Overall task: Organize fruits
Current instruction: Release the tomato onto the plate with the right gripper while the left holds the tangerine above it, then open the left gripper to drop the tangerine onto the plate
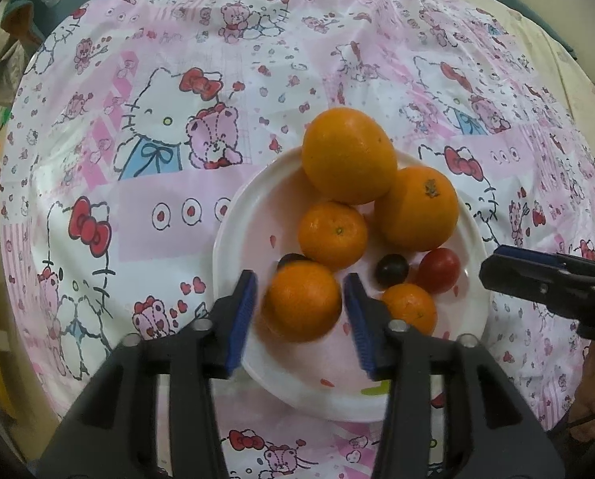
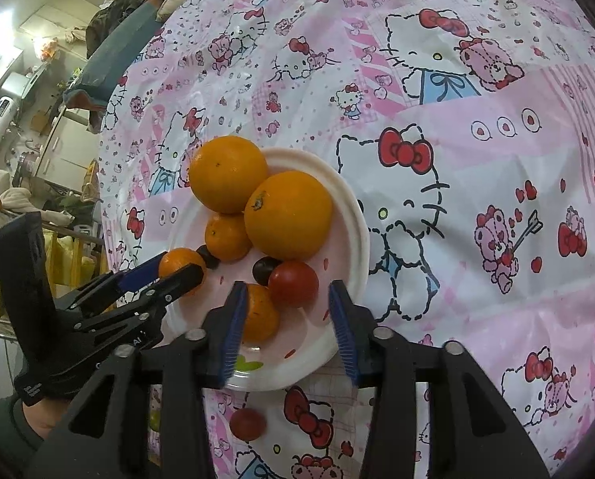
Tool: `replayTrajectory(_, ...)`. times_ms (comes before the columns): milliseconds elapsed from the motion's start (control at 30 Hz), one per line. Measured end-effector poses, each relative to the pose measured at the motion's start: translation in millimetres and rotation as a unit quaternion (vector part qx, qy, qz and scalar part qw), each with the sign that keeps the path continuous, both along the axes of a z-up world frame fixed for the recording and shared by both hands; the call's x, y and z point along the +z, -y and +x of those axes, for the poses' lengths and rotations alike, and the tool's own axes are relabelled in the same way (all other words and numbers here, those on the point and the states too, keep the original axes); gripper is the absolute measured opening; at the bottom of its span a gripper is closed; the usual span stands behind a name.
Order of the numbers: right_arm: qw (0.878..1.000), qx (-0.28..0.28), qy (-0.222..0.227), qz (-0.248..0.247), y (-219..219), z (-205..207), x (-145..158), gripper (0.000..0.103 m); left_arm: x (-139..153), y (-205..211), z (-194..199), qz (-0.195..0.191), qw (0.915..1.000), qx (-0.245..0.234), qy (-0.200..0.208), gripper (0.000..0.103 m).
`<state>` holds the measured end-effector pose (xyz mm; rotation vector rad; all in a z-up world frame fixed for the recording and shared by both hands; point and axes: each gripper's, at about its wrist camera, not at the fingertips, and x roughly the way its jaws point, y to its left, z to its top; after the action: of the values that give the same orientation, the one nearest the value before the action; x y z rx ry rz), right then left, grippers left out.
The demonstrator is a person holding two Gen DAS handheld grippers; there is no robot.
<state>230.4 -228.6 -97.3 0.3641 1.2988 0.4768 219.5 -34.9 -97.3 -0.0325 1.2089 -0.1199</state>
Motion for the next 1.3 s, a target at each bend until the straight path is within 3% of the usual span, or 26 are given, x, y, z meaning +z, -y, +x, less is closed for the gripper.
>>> replayTrajectory(133, 1.0, -0.001, 0.009, 0.004, 1, -1, 4, 0.057, 5, 0, 0, -0.002, 0.9999, -0.001, 0.013, 0.067)
replayTrajectory(200, 1.0, -0.004, 0.013, 0.008, 3, 0, 6, 0.07, 6, 0, 1, -0.007, 0.9999, -0.001, 0.012, 0.076)
replayTrajectory(300, 1.0, -0.014, 0.023, 0.01, 7, 0, 11, 0.076, 10, -1, 0, -0.006, 0.9999, -0.003, 0.015, 0.082)
replayTrajectory(533, 0.998, -0.036, 0.039, 0.022, 18, 1, 24, 0.086, 22, -3, -6, -0.01, 0.9994, -0.003, 0.032, 0.084)
replayTrajectory(667, 0.997, -0.033, 0.062, 0.02, 19, -4, 37, 0.088, 38, -5, -14, -0.012, 0.9981, 0.007, 0.06, 0.093)
replayTrajectory(900, 0.995, -0.056, 0.077, 0.027, 33, -17, 51, 0.089, 61, -13, -32, -0.026, 0.9959, 0.02, 0.084, 0.094)
replayTrajectory(1300, 0.995, -0.055, 0.082, 0.018, 37, -43, 61, 0.089, 90, -31, -70, -0.012, 0.9923, 0.04, 0.117, 0.095)
